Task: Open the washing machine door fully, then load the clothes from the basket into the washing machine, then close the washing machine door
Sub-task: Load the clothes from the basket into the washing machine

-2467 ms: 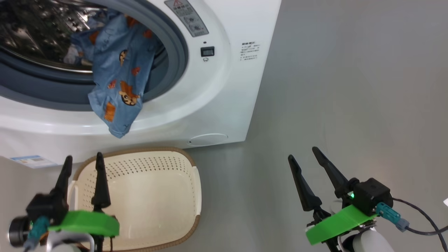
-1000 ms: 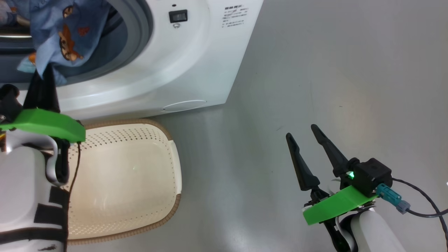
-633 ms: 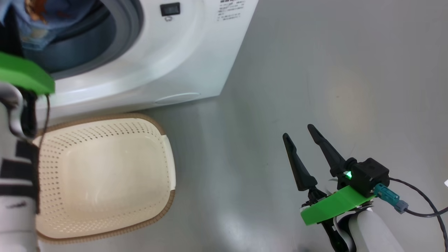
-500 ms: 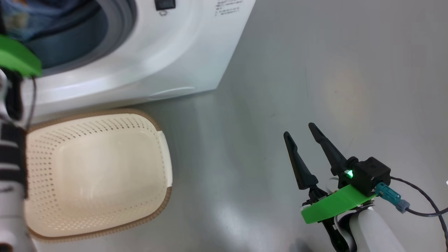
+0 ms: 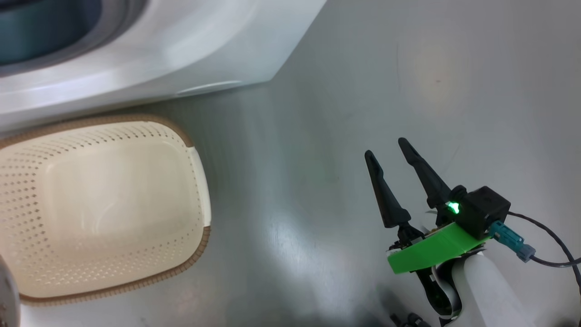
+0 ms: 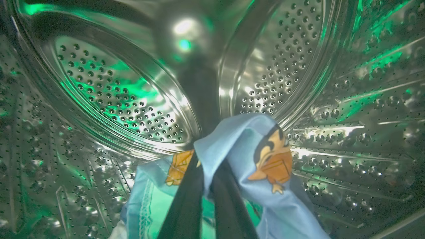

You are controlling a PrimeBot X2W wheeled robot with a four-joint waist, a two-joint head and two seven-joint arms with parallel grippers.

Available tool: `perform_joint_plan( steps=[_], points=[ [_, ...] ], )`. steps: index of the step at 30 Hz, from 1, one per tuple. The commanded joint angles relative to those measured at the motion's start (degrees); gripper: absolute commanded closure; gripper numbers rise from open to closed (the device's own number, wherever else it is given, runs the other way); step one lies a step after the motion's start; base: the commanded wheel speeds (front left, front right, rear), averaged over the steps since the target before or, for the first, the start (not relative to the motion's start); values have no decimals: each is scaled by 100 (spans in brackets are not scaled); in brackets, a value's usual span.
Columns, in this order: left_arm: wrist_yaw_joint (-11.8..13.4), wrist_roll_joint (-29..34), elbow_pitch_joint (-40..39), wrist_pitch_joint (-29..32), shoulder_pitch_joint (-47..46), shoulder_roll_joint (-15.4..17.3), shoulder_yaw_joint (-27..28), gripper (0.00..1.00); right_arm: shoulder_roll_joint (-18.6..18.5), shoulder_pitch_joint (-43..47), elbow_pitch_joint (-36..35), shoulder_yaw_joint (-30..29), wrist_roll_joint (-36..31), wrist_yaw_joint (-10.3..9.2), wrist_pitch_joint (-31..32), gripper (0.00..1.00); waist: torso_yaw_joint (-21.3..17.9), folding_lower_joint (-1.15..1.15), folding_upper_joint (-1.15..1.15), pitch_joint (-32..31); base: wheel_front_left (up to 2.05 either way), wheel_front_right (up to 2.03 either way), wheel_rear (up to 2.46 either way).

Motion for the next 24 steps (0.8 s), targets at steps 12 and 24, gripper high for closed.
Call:
perform_joint_plan(
  steps=[12, 24],
  points=[
    [-87, 14, 876, 222, -746, 352, -119, 100, 36, -40, -88, 222, 189, 9, -27, 0, -114, 0, 0, 367, 0, 0, 0],
    [-121, -56, 1355, 22, -862, 333, -217, 0, 37, -81, -33, 196, 161, 9, -27, 0, -54, 0, 0, 290, 0, 0, 0]
  ],
)
